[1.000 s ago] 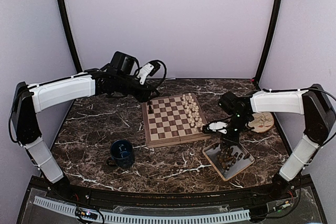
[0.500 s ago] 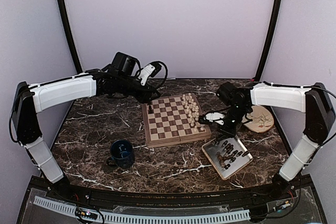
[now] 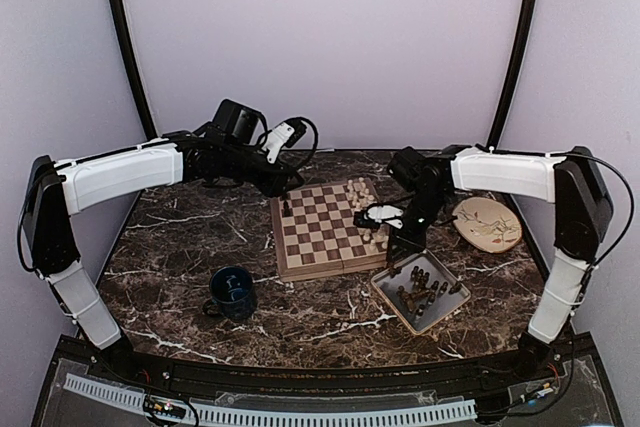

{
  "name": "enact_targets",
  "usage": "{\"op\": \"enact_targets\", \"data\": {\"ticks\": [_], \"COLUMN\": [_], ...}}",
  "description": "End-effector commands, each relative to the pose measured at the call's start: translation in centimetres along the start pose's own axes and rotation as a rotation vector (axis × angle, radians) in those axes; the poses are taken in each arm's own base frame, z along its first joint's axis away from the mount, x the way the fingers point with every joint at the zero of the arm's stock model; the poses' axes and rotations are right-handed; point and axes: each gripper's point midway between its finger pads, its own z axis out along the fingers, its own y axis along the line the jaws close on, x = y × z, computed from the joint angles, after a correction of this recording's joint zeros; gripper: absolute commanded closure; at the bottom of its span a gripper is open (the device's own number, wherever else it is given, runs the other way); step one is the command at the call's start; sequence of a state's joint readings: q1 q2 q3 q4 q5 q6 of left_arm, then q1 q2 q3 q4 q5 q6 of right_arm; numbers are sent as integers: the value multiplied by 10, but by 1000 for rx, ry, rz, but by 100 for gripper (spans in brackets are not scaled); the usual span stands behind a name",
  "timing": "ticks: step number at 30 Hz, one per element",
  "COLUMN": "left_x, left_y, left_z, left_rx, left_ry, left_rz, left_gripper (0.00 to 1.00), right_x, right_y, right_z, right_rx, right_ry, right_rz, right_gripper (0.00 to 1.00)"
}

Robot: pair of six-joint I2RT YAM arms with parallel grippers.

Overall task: Set up the chess pieces on the board
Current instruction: Pick up the knight from the chess pile, then place the knight on the chessboard.

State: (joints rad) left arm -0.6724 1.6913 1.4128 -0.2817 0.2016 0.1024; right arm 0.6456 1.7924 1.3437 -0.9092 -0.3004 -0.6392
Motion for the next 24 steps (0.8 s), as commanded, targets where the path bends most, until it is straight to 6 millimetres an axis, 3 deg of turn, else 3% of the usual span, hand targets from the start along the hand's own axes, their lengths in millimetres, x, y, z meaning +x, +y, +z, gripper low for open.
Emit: {"op": "enact_targets", "data": {"ticks": [1,9,16,24], "left_x": [-17,-21,-23,-29], "left_y": [-1,38,81,104], "left_z": [-14,-29,-52,-76], "left_rx": [-16,-173,-293,-355], "left_ry": [-40,-54,-92,-134], "left_rz": [25,-54,-170,-206], "left_gripper": [66,66,66,66], "right_x": [-18,-59,-106,-150], "right_y": [9,3,-13,-17], "right_z": [-7,-10,8,38], "right_rx": [-22,31,65,51], "right_ry": [-28,-44,-37,-33], "right_rz": [-34,-93,-118,-162], "right_gripper": [91,91,91,91]}}
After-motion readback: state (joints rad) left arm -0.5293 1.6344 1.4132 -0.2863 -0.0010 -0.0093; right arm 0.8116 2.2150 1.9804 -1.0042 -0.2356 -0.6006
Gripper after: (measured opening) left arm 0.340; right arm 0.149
